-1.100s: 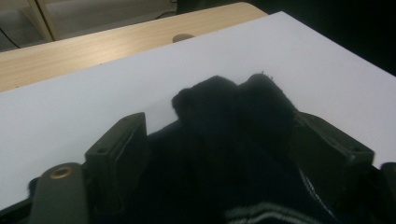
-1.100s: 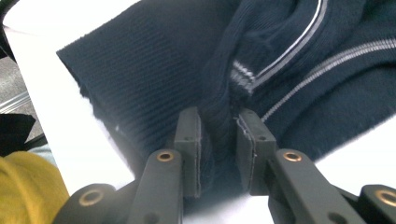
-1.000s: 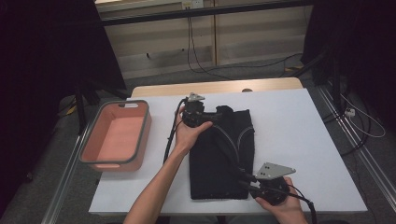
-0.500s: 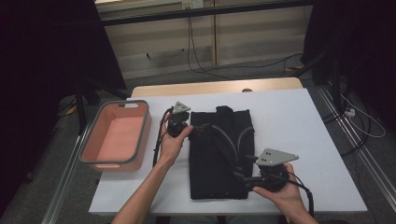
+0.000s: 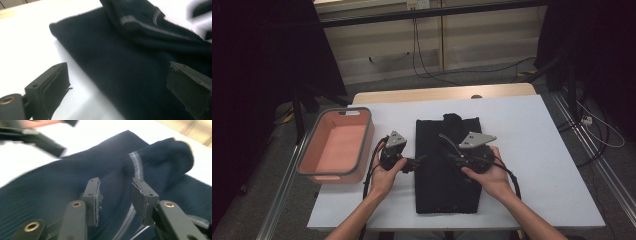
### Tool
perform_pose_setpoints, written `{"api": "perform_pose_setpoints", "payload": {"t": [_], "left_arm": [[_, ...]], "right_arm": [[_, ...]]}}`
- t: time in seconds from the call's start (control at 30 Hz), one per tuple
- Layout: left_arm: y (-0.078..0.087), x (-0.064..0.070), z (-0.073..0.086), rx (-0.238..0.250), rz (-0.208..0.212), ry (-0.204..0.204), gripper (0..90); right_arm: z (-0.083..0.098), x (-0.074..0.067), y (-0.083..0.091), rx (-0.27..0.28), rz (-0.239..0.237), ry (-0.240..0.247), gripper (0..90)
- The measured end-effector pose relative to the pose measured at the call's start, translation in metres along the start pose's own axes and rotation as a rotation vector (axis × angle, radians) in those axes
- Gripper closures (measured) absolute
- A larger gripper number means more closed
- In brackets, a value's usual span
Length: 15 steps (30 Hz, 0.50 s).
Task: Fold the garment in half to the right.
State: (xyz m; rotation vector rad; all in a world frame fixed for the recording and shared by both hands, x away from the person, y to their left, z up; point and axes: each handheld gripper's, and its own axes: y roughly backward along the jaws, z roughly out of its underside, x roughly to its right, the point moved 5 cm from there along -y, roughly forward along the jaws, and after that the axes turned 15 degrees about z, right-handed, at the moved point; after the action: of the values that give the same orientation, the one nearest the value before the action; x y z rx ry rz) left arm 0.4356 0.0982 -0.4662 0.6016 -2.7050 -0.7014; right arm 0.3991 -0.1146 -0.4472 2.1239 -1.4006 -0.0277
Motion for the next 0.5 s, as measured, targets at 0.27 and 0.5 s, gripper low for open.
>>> {"api": "perform_pose_setpoints", "payload": {"t": [0.27, 0.5], "left_arm": [[0.021, 0.007, 0.030, -0.026, -0.021, 0.007, 5.4], [0.023, 0.015, 0.042, -0.040, -0.008, -0.011, 5.4]], "right_arm": [[-0.009, -0.014, -0.040, -0.055, -0.048, 0.005, 59.4], [0.001, -0.022, -0.057, -0.110, -0.039, 0.009, 52.0]]}}
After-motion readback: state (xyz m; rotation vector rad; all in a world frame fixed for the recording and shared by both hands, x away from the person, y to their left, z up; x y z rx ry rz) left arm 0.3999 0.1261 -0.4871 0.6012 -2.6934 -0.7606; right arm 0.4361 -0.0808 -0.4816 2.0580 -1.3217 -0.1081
